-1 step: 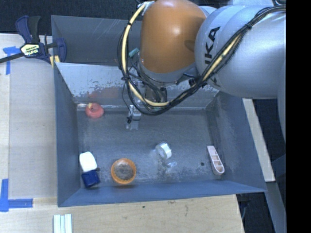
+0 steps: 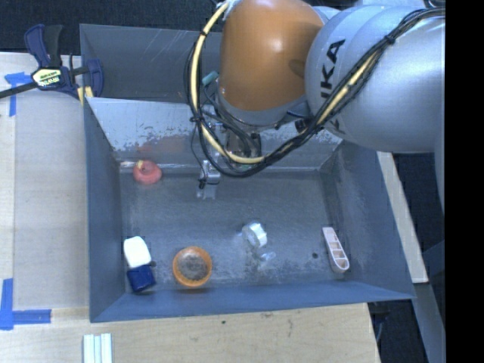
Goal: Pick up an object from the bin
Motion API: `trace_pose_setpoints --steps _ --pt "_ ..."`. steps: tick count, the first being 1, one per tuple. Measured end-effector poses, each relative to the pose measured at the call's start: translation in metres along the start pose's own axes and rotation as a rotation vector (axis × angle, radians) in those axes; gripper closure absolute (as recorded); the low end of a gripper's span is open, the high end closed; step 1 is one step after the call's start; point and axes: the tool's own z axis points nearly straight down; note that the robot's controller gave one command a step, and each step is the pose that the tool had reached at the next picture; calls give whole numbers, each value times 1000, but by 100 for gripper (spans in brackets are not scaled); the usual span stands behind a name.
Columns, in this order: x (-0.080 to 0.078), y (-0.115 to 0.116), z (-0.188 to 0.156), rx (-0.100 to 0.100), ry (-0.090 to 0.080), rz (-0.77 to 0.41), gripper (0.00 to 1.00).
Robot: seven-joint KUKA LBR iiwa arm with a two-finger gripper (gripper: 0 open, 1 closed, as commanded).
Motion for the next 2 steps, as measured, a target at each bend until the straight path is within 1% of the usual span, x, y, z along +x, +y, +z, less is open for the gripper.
trace_pose_setpoints --steps 1,2 --pt "-33 70 90 1 10 143 0" --pt "-36 45 87 0 -1 21 0"
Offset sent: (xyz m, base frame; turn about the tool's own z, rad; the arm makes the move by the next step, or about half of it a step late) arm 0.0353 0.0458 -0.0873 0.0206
